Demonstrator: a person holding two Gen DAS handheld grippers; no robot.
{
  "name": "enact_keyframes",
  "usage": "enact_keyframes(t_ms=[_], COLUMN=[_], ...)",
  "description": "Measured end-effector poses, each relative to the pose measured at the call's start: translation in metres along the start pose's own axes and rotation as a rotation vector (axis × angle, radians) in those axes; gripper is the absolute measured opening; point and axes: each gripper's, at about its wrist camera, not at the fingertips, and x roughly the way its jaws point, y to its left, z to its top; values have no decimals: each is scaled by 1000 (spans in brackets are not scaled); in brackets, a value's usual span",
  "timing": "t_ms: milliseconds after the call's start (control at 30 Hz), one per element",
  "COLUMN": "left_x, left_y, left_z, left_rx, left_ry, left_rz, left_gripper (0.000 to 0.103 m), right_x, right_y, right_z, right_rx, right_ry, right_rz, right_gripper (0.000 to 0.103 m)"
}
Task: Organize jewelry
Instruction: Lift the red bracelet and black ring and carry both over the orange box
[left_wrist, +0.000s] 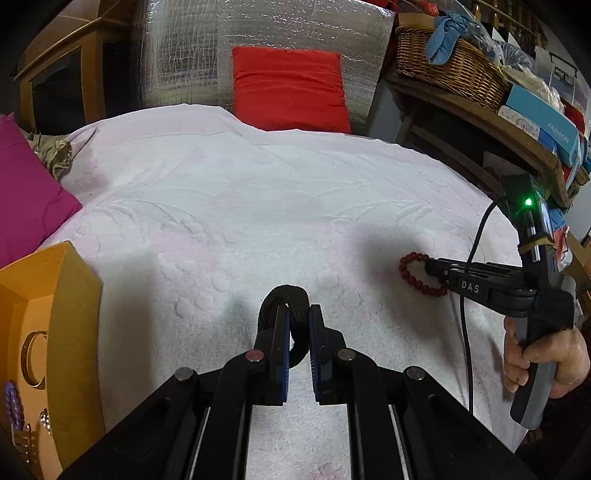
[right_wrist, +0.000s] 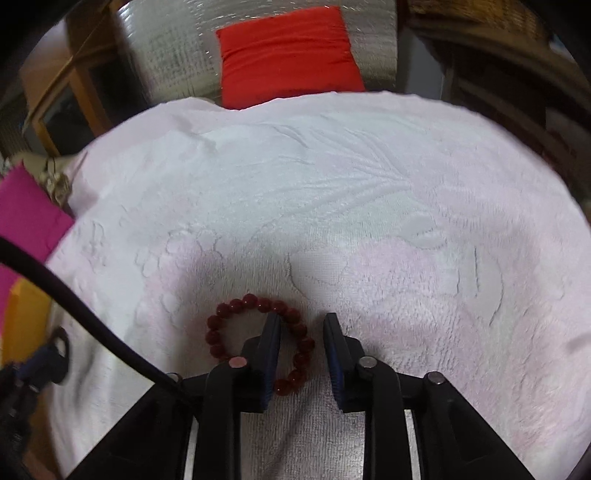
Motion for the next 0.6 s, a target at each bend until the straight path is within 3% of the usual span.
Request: enact_keyframes(t_ms=[200, 433, 600], left_x=[-9, -21, -34], left_y=[3, 12, 21], left_z=[0, -3, -8], left_rx=[8, 7, 6], left_ry=[-16, -30, -43], left_rz=[26, 42, 52], left_gripper=[10, 10, 10], right_x=[-8, -31, -44], right_y=[-8, -5, 12], right_z=[3, 7, 5], right_rx=[54, 134, 139], right_ry=[-6, -41, -63], right_rz=[78, 268, 347], right_gripper=[11, 11, 11])
